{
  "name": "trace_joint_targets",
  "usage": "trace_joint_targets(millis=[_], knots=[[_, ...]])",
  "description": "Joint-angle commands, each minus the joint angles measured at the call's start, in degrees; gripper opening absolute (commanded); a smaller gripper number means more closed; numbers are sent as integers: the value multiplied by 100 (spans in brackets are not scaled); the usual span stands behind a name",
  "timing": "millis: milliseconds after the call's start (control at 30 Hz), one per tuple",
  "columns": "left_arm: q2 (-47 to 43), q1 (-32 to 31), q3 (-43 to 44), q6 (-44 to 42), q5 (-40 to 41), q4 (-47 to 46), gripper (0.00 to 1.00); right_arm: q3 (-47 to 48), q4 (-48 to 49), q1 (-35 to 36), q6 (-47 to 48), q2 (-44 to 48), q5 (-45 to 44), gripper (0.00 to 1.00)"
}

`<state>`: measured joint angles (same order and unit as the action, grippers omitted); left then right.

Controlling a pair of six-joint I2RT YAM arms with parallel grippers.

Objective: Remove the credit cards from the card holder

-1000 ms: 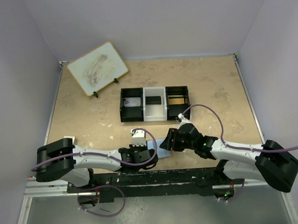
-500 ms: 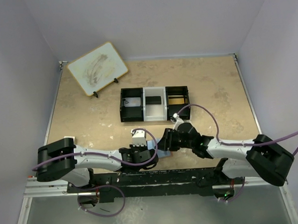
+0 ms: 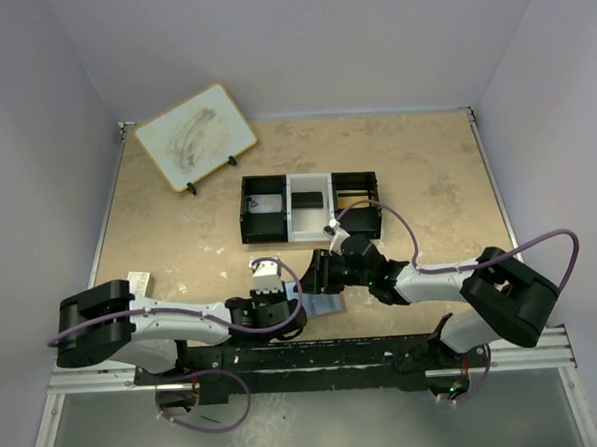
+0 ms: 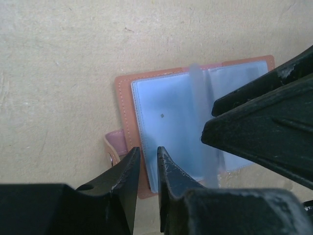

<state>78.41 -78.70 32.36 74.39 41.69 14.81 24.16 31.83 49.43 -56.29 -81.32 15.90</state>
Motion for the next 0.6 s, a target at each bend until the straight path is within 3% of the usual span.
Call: trace_joint_targets(millis=[0, 167, 333, 500, 567], knots=[[-483, 21, -201, 299, 322, 25, 18, 466, 358, 5, 447, -119, 442, 54], [-778, 22, -309, 444, 464, 122, 18, 834, 100, 5, 699, -663, 724, 55], [-1108, 12, -279, 535, 579, 369, 18, 873, -60, 5, 612, -872, 496, 43], [-1530, 13, -300, 265, 554, 179, 22, 945, -875, 5, 763, -105, -215, 41], [-1542, 22, -296, 33, 460, -47, 25, 1010, -1516, 2, 758, 353, -858, 49]])
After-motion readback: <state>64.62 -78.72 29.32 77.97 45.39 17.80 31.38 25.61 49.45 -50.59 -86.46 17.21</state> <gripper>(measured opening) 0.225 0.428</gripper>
